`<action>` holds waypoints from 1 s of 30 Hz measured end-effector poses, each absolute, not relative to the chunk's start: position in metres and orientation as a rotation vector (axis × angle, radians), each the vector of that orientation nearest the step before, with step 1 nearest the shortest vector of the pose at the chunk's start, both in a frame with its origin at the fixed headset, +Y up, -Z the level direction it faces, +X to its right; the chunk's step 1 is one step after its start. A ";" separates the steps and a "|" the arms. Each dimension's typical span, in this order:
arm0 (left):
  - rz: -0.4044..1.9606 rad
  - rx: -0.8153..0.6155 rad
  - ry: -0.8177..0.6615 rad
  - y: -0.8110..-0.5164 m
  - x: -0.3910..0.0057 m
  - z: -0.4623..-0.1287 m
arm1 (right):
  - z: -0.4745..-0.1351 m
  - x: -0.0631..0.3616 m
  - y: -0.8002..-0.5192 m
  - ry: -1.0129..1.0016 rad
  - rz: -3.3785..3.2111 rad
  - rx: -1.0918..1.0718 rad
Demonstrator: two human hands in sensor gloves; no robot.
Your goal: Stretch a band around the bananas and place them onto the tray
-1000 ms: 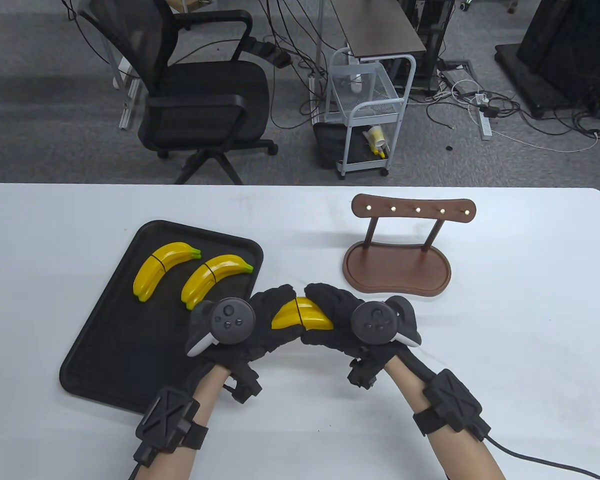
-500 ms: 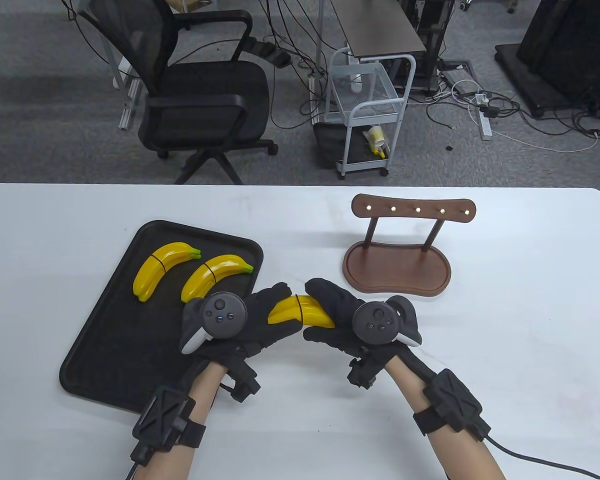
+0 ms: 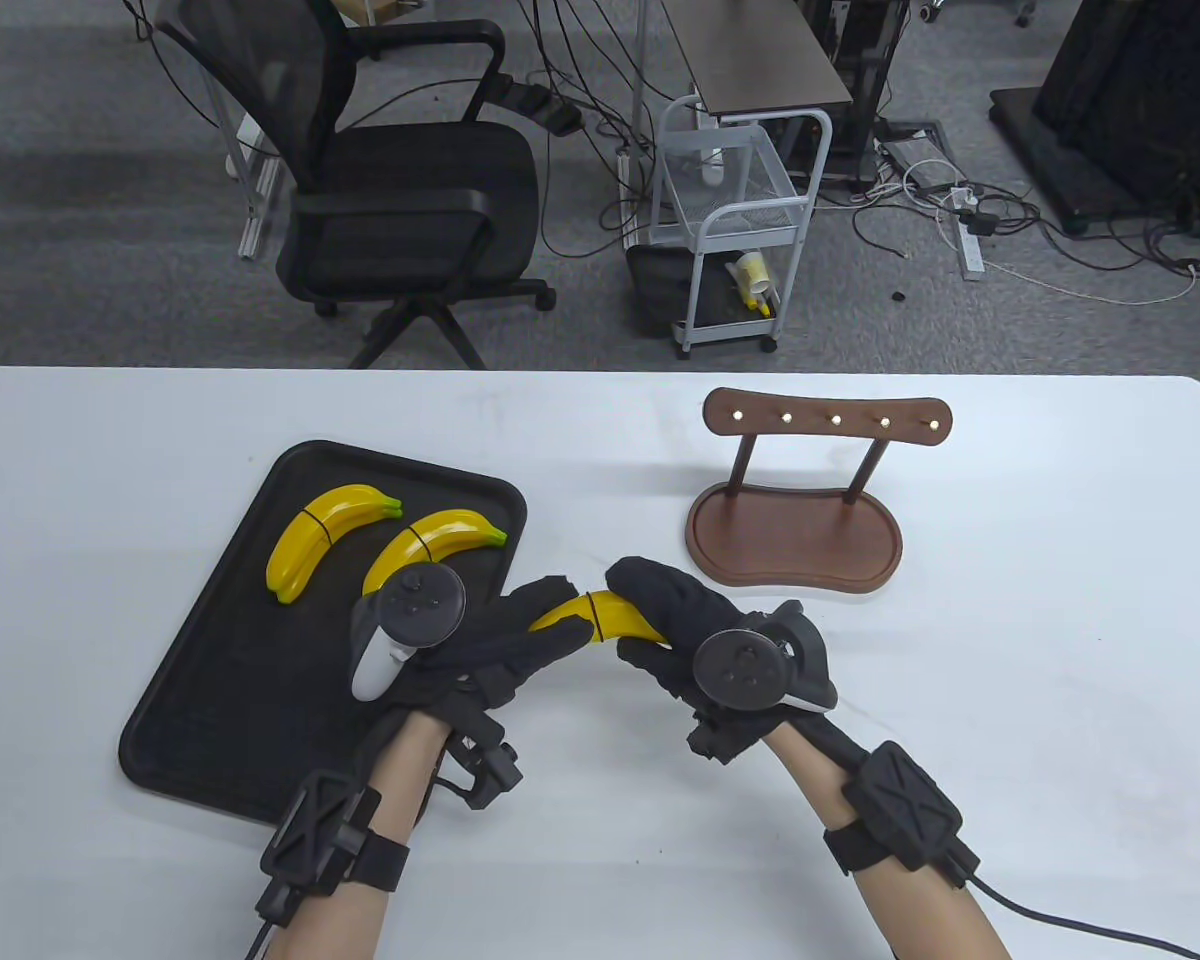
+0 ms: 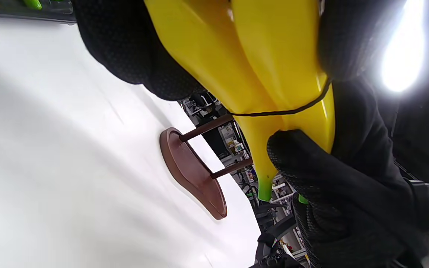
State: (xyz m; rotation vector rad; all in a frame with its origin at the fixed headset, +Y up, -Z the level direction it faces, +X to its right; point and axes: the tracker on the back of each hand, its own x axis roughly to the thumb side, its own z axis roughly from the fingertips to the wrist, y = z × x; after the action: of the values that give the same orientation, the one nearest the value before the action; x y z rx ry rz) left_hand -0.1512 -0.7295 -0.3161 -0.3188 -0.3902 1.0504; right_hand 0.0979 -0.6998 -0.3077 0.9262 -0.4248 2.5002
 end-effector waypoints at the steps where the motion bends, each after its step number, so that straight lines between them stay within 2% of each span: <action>1: 1.047 -0.325 -0.391 -0.730 -0.151 -0.316 | -0.308 0.098 -0.700 -0.429 2.507 0.927; 9: 1.023 -0.368 -0.413 -0.733 -0.149 -0.317 | -0.311 0.100 -0.701 -0.391 2.499 0.918; 21: 0.842 -0.170 -0.482 -0.710 -0.150 -0.311 | -0.314 0.104 -0.699 -0.303 2.478 0.847; 30: 0.613 -0.033 -0.508 -0.700 -0.140 -0.303 | -0.320 0.104 -0.705 -0.187 2.459 0.761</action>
State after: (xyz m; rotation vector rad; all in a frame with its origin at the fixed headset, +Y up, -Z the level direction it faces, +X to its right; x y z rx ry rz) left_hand -0.1401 -0.7003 -0.3031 -0.0330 -0.5075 0.6129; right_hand 0.1041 -0.7052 -0.3204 0.7613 -0.1866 2.4585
